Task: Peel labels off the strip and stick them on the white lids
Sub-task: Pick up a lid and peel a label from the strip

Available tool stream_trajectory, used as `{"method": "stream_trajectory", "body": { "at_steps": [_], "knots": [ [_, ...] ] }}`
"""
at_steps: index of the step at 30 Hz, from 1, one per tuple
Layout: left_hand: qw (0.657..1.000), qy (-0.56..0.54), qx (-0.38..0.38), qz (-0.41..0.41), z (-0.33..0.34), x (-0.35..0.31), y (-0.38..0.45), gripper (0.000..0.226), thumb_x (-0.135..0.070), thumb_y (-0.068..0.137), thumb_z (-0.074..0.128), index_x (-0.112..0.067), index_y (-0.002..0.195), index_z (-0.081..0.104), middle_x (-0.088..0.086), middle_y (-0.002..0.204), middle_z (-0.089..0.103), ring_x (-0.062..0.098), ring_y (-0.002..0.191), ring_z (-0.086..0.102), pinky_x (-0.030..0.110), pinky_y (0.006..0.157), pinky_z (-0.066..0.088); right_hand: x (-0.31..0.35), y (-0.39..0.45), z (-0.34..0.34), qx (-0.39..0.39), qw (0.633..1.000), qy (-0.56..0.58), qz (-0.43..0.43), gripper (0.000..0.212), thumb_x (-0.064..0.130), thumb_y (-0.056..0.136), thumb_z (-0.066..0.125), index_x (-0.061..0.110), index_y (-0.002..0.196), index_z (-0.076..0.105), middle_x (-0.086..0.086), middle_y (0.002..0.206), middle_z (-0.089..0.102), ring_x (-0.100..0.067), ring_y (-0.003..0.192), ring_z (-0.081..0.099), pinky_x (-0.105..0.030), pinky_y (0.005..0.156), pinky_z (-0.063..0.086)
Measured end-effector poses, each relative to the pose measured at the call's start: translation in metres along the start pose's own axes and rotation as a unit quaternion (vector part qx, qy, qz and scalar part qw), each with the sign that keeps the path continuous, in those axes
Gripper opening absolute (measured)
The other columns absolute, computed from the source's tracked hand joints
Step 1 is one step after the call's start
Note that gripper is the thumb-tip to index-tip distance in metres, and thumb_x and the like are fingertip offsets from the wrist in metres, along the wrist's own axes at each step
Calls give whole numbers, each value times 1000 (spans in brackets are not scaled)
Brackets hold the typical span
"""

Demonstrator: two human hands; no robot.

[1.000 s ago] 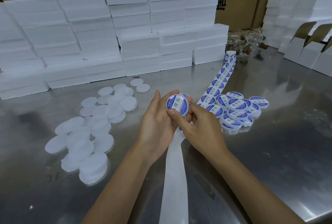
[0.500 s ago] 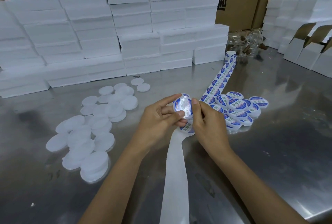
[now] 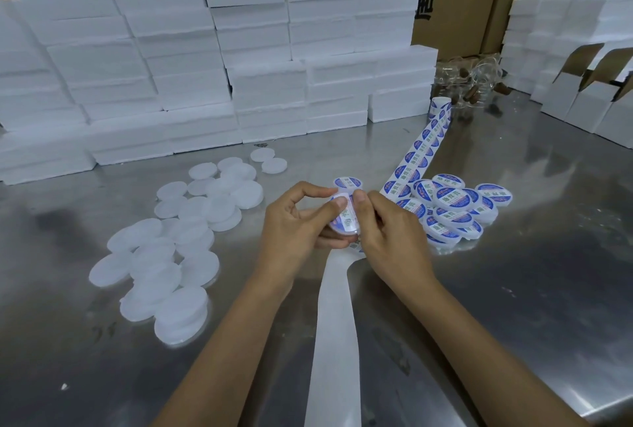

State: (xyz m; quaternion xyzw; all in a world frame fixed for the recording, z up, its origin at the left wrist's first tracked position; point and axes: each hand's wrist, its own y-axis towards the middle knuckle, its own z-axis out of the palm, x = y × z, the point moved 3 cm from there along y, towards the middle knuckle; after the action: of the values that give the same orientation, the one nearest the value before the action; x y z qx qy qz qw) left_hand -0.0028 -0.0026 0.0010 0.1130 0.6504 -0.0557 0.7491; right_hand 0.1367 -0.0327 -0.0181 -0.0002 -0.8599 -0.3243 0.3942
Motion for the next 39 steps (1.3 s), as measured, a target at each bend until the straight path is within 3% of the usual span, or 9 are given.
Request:
{"method": "stream_trajectory", "body": {
  "at_steps": [4, 9, 14, 20, 25, 28, 32, 35, 39],
  "knots": [
    [1000, 20, 11, -2, 0, 1, 1, 13, -18, 92, 72, -9, 94, 62, 17, 78, 76, 34, 65, 75, 28, 54, 59, -5, 0, 2, -5, 1000, -7, 2, 32, 38, 103, 39, 28, 74, 49, 10, 65, 60, -6, 61, 57, -30, 53, 41],
    [992, 33, 120, -26, 4, 1, 1, 41, -1, 89, 72, -21, 122, 58, 14, 95, 77, 31, 76, 75, 32, 62, 61, -7, 1, -1, -23, 999, 22, 0, 40, 37, 103, 43, 36, 64, 41, 22, 54, 51, 1, 52, 51, -16, 50, 31],
    [1000, 10, 20, -1, -5, -2, 2, 31, -8, 83, 79, -8, 102, 54, 16, 84, 77, 34, 70, 76, 30, 60, 61, -6, -1, 3, 39, 998, 42, 28, 49, 61, 96, 40, 20, 70, 47, 9, 57, 52, -10, 57, 50, -31, 55, 41],
    [998, 25, -37, 34, -10, 0, 4, 28, -19, 90, 74, -8, 85, 48, 13, 77, 77, 29, 65, 75, 31, 53, 60, -2, -2, 8, 83, 996, 26, 24, 46, 49, 98, 45, 11, 71, 48, -2, 61, 58, -19, 62, 55, -46, 61, 46],
    [1000, 2, 3, 22, -4, 3, 5, 11, -7, 95, 65, -3, 103, 60, 14, 87, 78, 26, 75, 76, 24, 61, 59, -14, 2, 4, 50, 997, 18, 58, 40, 47, 99, 44, 19, 71, 46, 11, 56, 55, -8, 59, 53, -31, 56, 39],
    [999, 7, 22, 22, 1, 6, 4, 31, 9, 90, 64, -7, 116, 63, 13, 98, 77, 22, 81, 76, 24, 66, 59, -22, 4, 2, 27, 995, 24, 90, 44, 46, 99, 46, 17, 67, 42, 5, 54, 50, -11, 55, 48, -34, 55, 38],
    [998, 56, 11, 27, -1, 10, 6, 46, 14, 87, 59, -18, 120, 63, 3, 107, 76, 16, 96, 73, 34, 77, 62, -40, 12, -18, -69, 982, -58, 168, 44, 52, 99, 44, 19, 69, 48, 7, 62, 54, -22, 69, 55, -34, 61, 36],
    [996, 84, -35, 19, -8, 13, 9, 38, 10, 91, 51, -18, 113, 64, 4, 102, 76, 18, 79, 72, 31, 69, 60, -62, 16, -45, -145, 949, -149, 235, 50, 60, 95, 42, 16, 75, 55, 4, 68, 56, -24, 70, 49, -33, 66, 34],
    [988, 134, -83, 6, -16, 19, 13, 34, 5, 93, 46, -20, 107, 65, 2, 95, 76, 11, 65, 69, 27, 63, 59, -84, 18, -68, -165, 919, -219, 285, 52, 59, 92, 50, 14, 66, 54, -4, 69, 57, -32, 70, 51, -33, 67, 34]
  ]
}}
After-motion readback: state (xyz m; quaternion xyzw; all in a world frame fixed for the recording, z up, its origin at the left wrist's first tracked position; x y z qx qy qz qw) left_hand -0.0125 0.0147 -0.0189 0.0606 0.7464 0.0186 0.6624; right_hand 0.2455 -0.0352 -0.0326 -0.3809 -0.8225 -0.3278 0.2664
